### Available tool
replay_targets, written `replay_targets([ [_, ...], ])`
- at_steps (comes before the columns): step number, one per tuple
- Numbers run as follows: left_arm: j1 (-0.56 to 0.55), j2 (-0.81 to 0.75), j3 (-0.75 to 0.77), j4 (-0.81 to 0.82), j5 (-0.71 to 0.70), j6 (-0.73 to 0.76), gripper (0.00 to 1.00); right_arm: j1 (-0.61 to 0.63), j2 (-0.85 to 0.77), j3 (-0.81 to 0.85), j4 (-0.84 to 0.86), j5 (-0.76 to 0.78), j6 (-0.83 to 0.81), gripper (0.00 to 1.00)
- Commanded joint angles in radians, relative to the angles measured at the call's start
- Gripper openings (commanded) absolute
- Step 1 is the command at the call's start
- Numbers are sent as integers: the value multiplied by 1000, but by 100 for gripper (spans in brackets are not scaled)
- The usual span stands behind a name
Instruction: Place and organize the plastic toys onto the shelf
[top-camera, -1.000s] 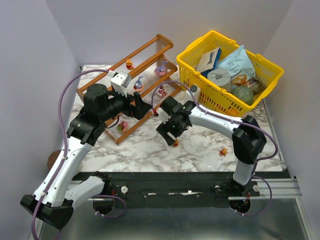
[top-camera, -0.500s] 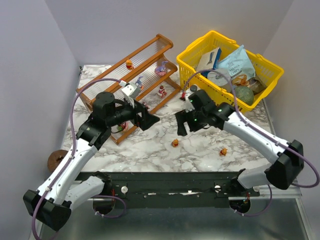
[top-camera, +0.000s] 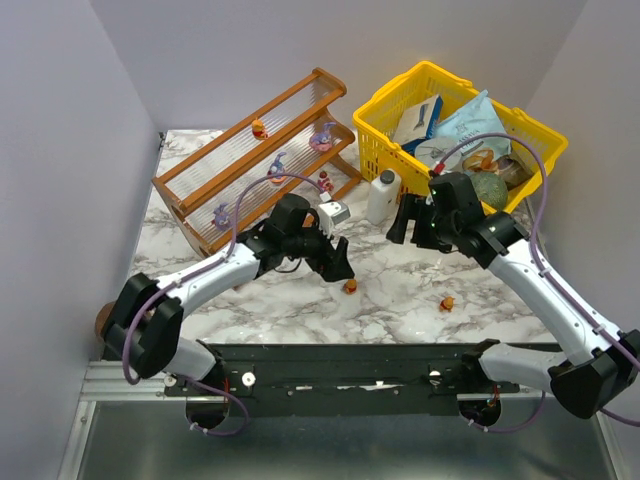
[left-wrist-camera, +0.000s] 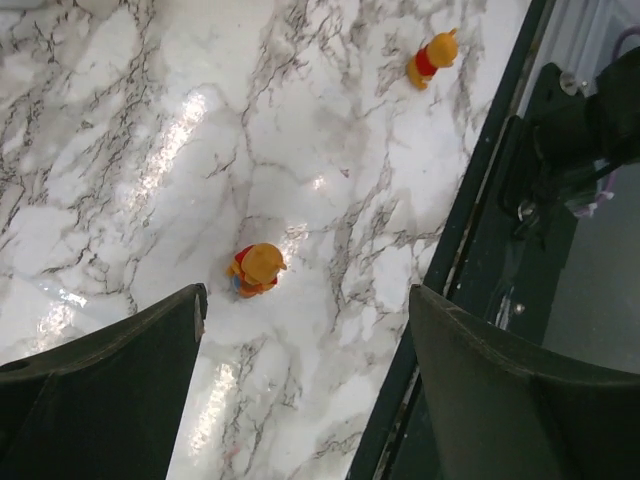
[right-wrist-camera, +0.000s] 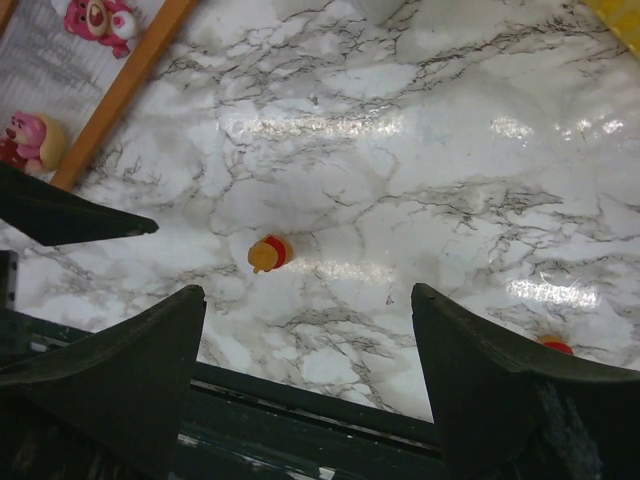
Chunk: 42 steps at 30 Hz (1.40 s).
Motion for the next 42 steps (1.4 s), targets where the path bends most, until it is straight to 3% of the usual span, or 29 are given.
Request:
replay_targets([
  [1, -5, 63, -28, 148, 29, 57, 89, -17, -24, -6, -20, 20, 40, 91],
  [16, -59, 287, 3, 185, -79, 117, 74, -59, -44, -44, -8, 29, 6, 91],
  [22, -62, 336, 33, 174, -88, 122, 64, -73, -28, -46, -5, 22, -9, 91],
  [31, -88, 359, 50, 133, -86, 143, 42, -89, -11, -46, 1, 15, -26, 91],
  [35, -91, 365, 58, 119, -106, 137, 25, -92, -5, -49, 6, 15, -29, 91],
  [42, -91, 353, 124, 61, -249, 41, 7, -97, -4, -52, 15, 15, -21, 91],
])
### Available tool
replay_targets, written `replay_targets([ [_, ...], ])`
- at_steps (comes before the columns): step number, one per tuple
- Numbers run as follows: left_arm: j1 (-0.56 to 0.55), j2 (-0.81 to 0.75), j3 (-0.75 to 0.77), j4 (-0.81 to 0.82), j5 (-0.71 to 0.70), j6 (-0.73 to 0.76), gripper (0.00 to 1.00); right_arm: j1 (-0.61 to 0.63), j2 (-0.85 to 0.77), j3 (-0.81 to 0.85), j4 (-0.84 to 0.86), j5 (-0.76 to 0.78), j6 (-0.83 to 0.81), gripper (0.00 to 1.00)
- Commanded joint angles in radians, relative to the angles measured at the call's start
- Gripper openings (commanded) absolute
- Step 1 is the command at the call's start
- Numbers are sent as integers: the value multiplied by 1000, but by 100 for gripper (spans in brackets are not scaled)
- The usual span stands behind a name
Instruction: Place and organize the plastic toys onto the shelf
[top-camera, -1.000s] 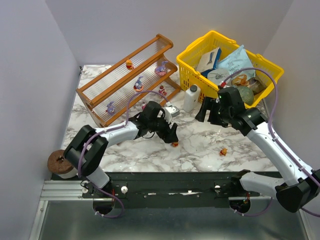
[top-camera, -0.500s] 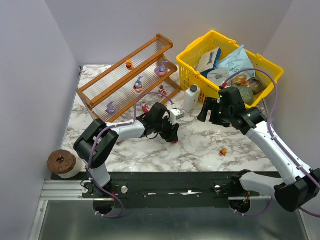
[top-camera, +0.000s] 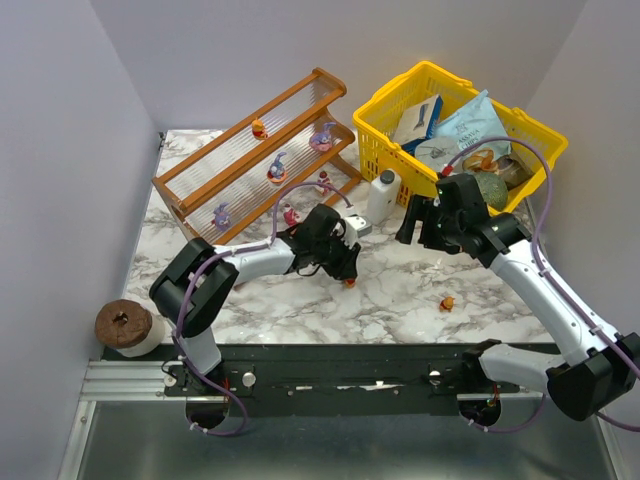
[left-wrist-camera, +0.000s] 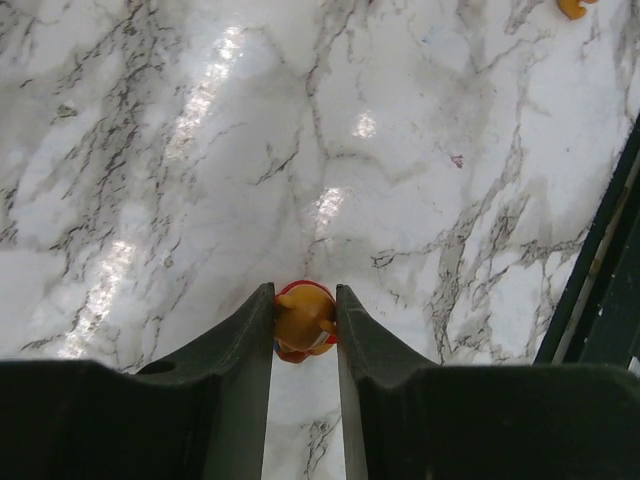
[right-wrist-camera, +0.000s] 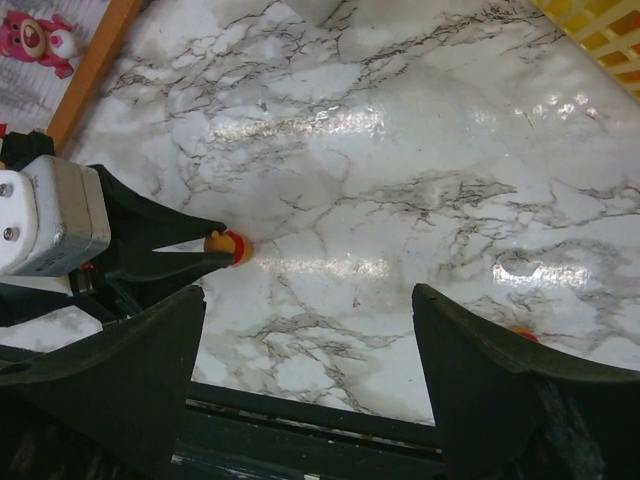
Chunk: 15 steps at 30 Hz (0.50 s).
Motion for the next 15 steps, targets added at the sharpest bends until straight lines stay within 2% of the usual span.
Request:
replay_targets([
  [1, -6, -2, 82, -84, -202, -90, 4, -9, 6, -6, 21, 15, -2, 91],
  [2, -6, -8, 100, -135, -235, -113, 0, -10, 6, -6, 21, 17, 0, 91],
  [11, -13, -140, 306, -444, -566, -296, 0, -12, 35, 49, 3, 15, 27, 89],
  [15, -23, -164, 450, -626, -799, -384, 0, -11, 46, 80, -7, 17, 35, 88],
])
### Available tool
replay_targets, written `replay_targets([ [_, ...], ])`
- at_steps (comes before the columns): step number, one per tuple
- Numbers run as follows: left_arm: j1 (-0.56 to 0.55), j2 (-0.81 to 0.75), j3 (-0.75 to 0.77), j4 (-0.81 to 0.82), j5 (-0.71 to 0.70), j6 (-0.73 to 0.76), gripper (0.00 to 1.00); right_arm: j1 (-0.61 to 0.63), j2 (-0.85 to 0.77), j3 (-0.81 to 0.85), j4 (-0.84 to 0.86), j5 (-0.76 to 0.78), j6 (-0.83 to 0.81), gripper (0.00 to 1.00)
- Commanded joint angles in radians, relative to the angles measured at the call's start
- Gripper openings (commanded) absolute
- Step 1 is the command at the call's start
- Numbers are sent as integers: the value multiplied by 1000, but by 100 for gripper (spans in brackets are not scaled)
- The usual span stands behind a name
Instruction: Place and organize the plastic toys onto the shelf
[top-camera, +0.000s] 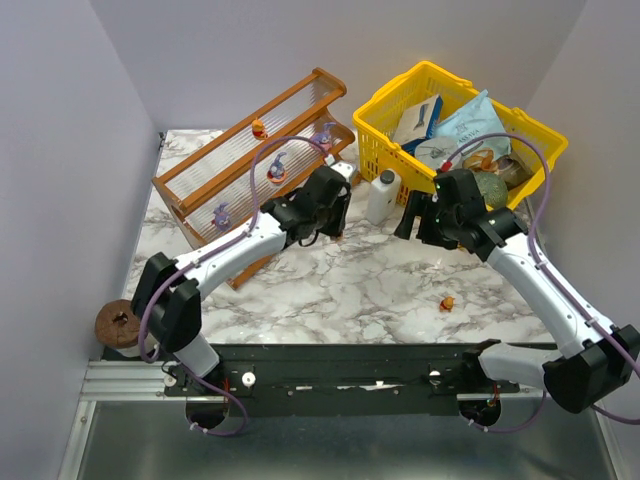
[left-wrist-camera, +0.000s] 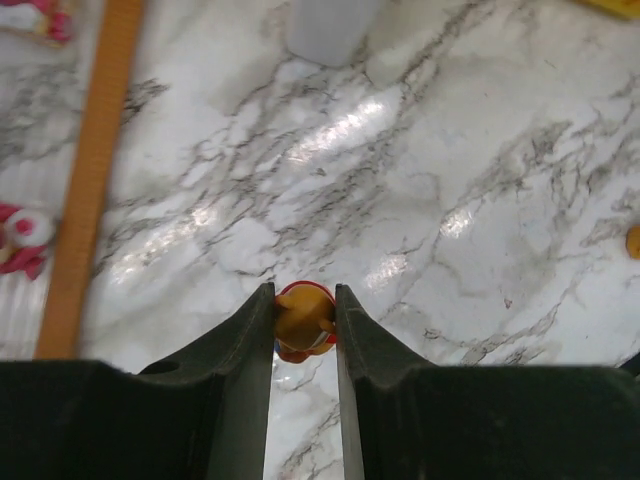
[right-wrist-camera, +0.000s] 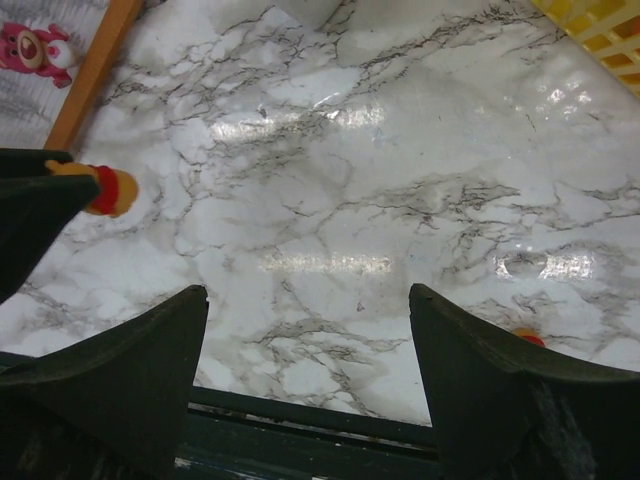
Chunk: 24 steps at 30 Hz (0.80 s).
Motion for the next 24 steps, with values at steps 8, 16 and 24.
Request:
replay_targets([
  [8, -38, -79, 429, -558, -606, -180, 0, -6, 5, 79, -26, 29, 35, 87],
  [16, -36, 3, 859, -873, -784, -342, 0, -6, 48, 97, -13, -26, -9, 87],
  [24, 72, -40, 887, -941, -883, -404, 0, -6, 77, 98, 37, -60, -66, 86],
])
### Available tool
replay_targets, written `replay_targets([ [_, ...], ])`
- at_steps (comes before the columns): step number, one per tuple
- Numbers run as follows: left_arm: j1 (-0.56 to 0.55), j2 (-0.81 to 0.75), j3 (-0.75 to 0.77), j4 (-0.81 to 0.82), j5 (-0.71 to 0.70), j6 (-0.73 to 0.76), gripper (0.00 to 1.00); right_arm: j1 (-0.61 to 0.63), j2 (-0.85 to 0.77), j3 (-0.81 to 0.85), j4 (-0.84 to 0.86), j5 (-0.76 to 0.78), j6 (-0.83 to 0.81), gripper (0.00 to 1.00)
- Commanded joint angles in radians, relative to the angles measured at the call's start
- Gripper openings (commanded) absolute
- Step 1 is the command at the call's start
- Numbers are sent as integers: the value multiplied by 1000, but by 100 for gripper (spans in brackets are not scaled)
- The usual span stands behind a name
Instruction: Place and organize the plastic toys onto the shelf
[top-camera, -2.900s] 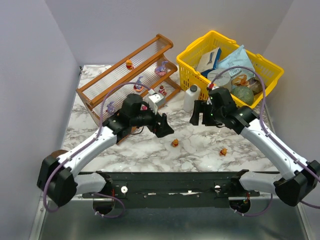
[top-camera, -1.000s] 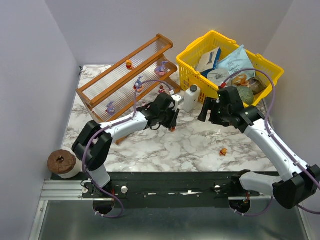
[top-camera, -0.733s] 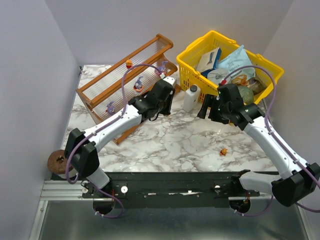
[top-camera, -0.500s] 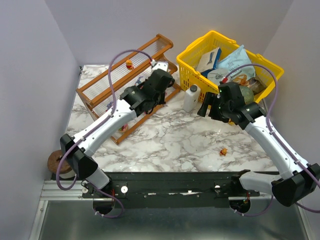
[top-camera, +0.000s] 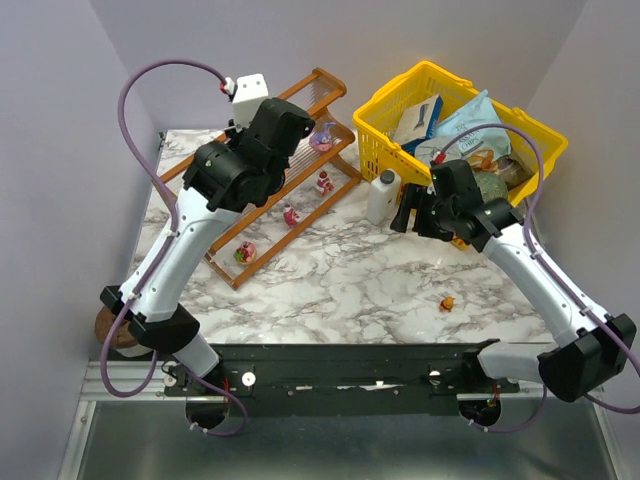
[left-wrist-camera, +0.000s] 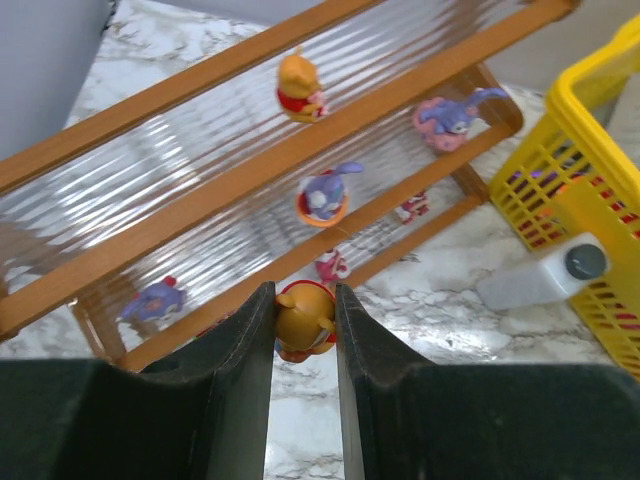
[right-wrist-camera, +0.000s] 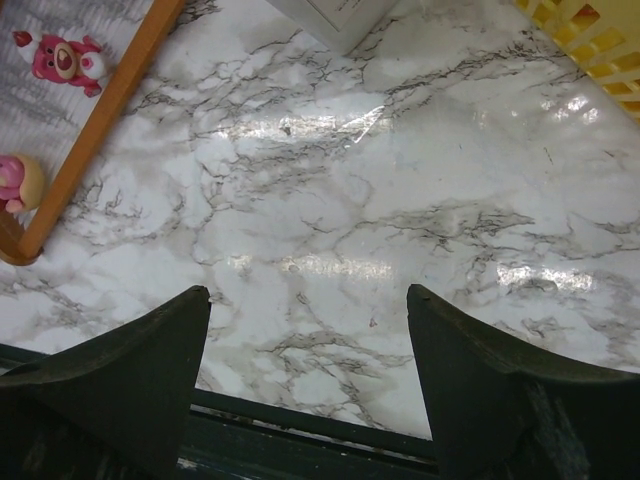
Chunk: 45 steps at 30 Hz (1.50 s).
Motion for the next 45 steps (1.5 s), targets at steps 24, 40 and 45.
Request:
replay_targets([
  [24, 471, -191, -313, 28, 48, -245, 0, -6, 29, -11, 52, -72, -86, 86],
  [40, 496, -106, -229, -120, -109, -476, 0, -6, 14, -63, 54, -101, -106, 86],
  [45, 497, -111, -271, -99, -89, -480, 0, -6, 14, -68, 57, -116, -112, 86],
])
